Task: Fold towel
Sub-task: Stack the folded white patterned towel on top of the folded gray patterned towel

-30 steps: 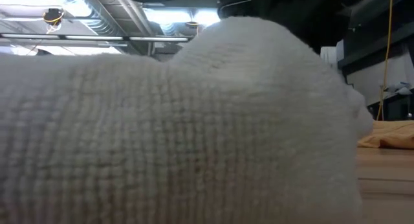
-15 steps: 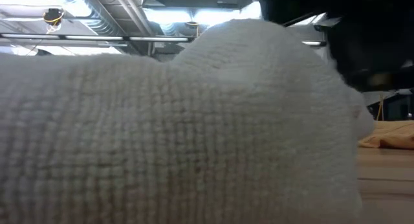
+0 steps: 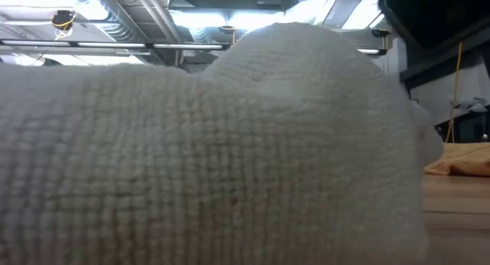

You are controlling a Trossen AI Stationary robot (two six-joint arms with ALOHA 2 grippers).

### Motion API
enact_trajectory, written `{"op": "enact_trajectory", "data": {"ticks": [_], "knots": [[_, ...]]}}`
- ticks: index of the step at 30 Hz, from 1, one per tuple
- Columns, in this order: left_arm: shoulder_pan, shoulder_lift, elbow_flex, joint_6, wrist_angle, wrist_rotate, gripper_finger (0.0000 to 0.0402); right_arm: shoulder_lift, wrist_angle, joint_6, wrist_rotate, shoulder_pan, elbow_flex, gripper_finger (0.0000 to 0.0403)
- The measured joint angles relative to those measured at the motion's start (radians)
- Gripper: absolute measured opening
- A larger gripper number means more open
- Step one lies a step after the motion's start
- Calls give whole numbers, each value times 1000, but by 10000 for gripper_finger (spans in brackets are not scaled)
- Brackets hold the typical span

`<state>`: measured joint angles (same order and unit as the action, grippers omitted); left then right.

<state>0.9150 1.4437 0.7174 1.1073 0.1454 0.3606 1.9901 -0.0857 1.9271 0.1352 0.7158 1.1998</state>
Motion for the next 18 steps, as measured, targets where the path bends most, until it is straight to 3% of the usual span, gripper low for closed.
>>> {"op": "enact_trajectory", "data": {"ticks": [11,18], "knots": [[7,5,0,-19,30,-29,66,101,-98,9,33,-42,0,182],[-13,81,0,-35,0,-28,66,130,-103,2,46,-99,4,182]]}}
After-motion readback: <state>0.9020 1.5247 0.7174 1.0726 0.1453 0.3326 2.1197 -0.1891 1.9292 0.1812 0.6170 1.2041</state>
